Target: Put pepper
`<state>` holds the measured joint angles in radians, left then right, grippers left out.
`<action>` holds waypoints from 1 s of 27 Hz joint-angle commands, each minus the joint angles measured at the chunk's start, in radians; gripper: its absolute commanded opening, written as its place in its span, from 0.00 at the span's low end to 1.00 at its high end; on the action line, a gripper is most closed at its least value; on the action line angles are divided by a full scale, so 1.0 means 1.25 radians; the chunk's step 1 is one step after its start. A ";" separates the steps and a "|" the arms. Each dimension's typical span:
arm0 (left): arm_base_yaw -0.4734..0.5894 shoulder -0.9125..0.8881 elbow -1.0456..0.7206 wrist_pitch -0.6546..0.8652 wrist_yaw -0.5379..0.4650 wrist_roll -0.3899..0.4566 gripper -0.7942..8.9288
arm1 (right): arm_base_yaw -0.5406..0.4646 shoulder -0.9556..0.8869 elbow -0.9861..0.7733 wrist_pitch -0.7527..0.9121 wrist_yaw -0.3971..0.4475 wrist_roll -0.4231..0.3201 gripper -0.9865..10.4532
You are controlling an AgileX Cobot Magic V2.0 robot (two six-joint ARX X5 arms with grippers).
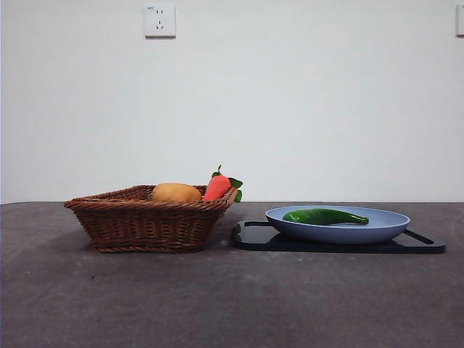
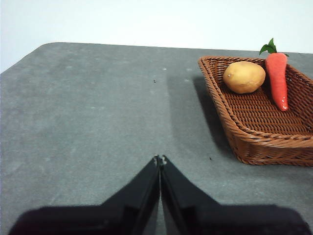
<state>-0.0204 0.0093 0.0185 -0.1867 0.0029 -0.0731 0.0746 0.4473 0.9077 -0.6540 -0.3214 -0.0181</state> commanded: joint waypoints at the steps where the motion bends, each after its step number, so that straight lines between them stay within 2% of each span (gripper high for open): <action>1: 0.002 -0.002 -0.005 0.005 0.000 -0.008 0.09 | -0.011 -0.089 -0.154 0.163 0.054 0.012 0.10; 4: 0.002 -0.002 -0.005 0.005 0.000 -0.008 0.09 | -0.017 -0.170 -0.308 0.310 0.058 0.025 0.10; 6: 0.002 -0.002 -0.005 0.005 0.000 -0.008 0.09 | -0.017 -0.213 -0.389 0.367 0.101 0.026 0.10; 15: 0.002 -0.002 -0.005 0.005 0.000 -0.008 0.09 | -0.017 -0.341 -0.658 0.482 0.175 0.085 0.10; 19: 0.002 -0.002 -0.005 0.005 0.001 -0.008 0.09 | -0.017 -0.359 -0.721 0.496 0.179 0.122 0.10; 27: 0.002 -0.001 -0.005 0.007 0.000 -0.008 0.09 | -0.017 -0.358 -0.720 0.428 0.179 0.119 0.10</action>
<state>-0.0204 0.0093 0.0185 -0.1864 0.0029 -0.0734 0.0528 0.0032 0.0086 -0.1150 -0.1013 0.1196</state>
